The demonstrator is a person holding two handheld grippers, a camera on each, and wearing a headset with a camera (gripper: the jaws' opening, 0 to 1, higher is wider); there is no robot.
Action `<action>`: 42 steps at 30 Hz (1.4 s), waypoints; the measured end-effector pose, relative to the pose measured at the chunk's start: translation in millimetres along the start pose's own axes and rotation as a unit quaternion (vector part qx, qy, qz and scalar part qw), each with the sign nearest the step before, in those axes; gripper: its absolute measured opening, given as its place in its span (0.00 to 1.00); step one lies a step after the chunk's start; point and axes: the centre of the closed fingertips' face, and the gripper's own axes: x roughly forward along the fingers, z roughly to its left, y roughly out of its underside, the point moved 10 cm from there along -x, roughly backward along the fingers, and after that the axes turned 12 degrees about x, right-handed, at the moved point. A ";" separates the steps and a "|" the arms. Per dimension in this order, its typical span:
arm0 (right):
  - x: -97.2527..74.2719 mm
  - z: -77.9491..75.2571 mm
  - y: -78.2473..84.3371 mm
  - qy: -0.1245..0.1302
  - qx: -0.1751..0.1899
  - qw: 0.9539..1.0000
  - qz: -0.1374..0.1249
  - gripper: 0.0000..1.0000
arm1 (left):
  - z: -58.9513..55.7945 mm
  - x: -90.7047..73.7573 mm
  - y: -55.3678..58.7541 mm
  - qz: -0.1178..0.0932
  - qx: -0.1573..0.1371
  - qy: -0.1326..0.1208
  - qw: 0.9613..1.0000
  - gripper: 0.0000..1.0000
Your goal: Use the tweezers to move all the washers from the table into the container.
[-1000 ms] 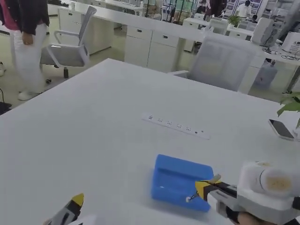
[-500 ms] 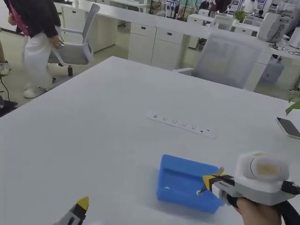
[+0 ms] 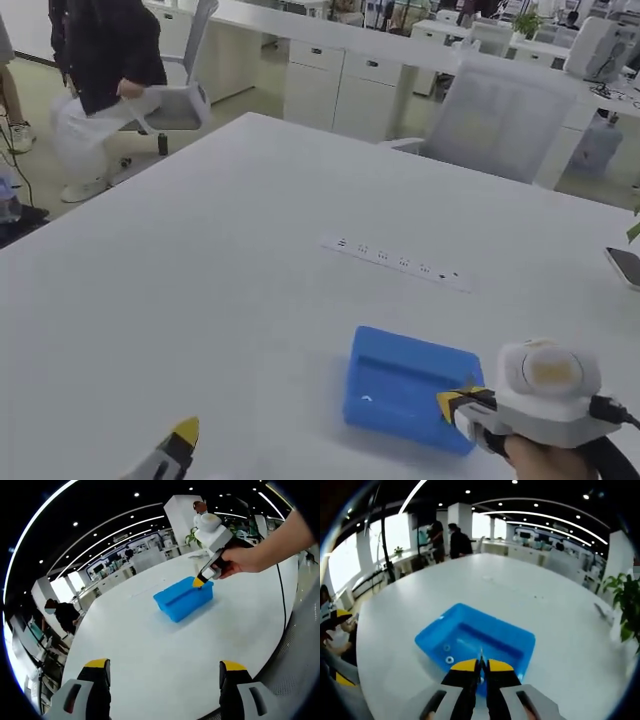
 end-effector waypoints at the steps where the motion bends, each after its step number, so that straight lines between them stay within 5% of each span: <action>1: 1.5 -0.5 -0.6 -0.001 -0.001 1.000 0.001 0.02 | -0.1 0.1 0.1 0.001 0.001 0.001 1.000 0.92; 8: 0.2 2.0 0.4 -0.008 -0.002 1.000 -0.001 0.04 | 1.5 -1.2 -1.2 -0.008 -0.009 0.005 1.000 0.92; 14: -26.6 8.0 -20.2 -0.017 -0.021 0.998 -0.049 0.03 | 4.5 -4.2 -5.1 -0.023 -0.026 0.019 0.999 0.89; 21: -66.7 19.7 -32.1 -0.061 -0.026 0.994 -0.086 0.03 | 16.6 -18.9 -33.4 -0.080 -0.001 0.043 0.996 0.79; 25: -89.9 35.2 -28.9 -0.093 -0.039 0.990 -0.094 0.03 | 26.3 -28.5 -57.3 -0.121 -0.021 0.075 0.990 0.69; 32: -128.4 57.7 -21.1 -0.161 -0.055 0.981 -0.099 0.03 | 39.3 -46.6 -96.9 -0.157 0.006 0.112 0.981 0.66; 36: -145.2 66.7 -16.0 -0.195 -0.068 0.974 -0.096 0.03 | 43.6 -56.5 -117.2 -0.188 -0.003 0.155 0.970 0.59; 40: -158.8 72.5 -8.4 -0.232 -0.088 0.966 -0.074 0.03 | 44.1 -59.5 -131.1 -0.202 0.021 0.190 0.960 0.52; 42: -164.4 75.1 -6.4 -0.241 -0.112 0.962 -0.060 0.03 | 43.5 -57.1 -136.8 -0.214 0.028 0.213 0.953 0.46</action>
